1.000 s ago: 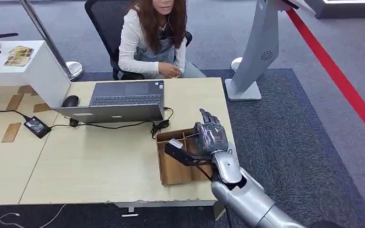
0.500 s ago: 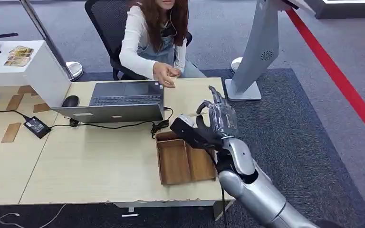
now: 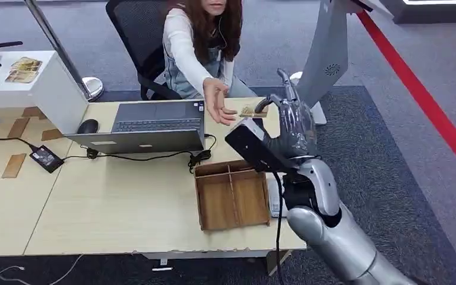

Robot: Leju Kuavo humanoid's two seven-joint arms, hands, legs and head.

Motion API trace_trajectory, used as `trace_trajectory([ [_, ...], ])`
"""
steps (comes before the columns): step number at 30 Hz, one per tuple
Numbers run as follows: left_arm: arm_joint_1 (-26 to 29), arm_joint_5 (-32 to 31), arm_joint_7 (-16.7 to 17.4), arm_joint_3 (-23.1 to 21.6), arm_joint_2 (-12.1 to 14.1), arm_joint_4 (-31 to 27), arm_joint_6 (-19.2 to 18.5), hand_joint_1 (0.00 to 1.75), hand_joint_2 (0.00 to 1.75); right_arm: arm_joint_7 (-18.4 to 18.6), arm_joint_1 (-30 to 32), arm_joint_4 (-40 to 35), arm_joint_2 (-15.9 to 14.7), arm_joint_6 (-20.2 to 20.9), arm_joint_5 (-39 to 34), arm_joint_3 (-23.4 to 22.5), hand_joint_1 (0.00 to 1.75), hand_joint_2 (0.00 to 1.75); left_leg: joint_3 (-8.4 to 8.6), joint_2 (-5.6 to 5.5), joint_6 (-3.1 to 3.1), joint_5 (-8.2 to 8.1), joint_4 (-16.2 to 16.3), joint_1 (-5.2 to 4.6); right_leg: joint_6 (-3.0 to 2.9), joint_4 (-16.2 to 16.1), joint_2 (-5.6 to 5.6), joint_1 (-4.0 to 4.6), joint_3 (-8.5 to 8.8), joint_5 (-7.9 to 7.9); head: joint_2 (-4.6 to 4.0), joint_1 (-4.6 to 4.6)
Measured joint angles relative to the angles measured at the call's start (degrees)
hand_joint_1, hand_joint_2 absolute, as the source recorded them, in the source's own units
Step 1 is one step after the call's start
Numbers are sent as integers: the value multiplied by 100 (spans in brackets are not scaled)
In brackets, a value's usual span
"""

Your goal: Pass the card to the sensor for recognition and then transmit it.

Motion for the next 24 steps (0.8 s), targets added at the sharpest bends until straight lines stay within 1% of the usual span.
trace_trajectory([
  [4,-10,-100,-48,-2,-11,-2,-13,0,0,-195,-464,619,85,-312,-70,2,159,175,0,-1,-4,7,0,0,-2,0,-2,0,1,2,-2,0],
  [10,-14,-186,-6,-15,-33,-2,-55,0,0,-418,-959,1740,304,-564,-144,11,168,175,-1,-2,-4,7,0,2,-2,2,-2,2,0,2,-2,2],
  [15,-28,-214,9,-15,-35,-2,-66,0,0,-662,-1173,2614,564,-717,-282,15,171,175,-1,-2,-4,6,0,3,-2,2,-2,3,-1,2,0,-2],
  [18,-26,-218,13,-15,-35,-2,-66,0,0,-712,-1221,3034,708,-732,-319,26,171,175,-2,-3,-4,7,0,3,-2,2,-5,3,-1,2,-2,2],
  [19,-26,-225,15,-15,-35,-2,-66,0,0,-732,-1231,3179,758,-734,-334,30,162,175,-2,-3,-4,7,0,3,-2,2,-7,3,-1,2,0,0],
  [20,-26,-227,15,-15,-35,-2,-66,0,0,-750,-1233,3287,798,-736,-341,37,108,175,-2,-5,-4,8,0,3,-2,2,-10,3,-2,2,0,2],
  [21,-26,-227,15,-15,-35,-2,-66,0,0,-758,-1239,3409,839,-738,-356,50,108,175,-2,-7,-4,9,0,3,-2,2,-12,3,-3,2,-2,0],
  [22,-25,-227,15,-15,-35,-2,-66,0,0,-763,-1242,3497,868,-741,-372,59,0,175,-4,-8,-4,9,0,3,-2,3,-13,3,-4,2,-2,2],
  [24,-24,-229,26,-20,-35,-2,-68,0,0,-791,-1257,3717,951,-782,-387,61,0,175,-5,-8,-4,8,1,3,-2,4,-13,3,-8,2,0,2],
])
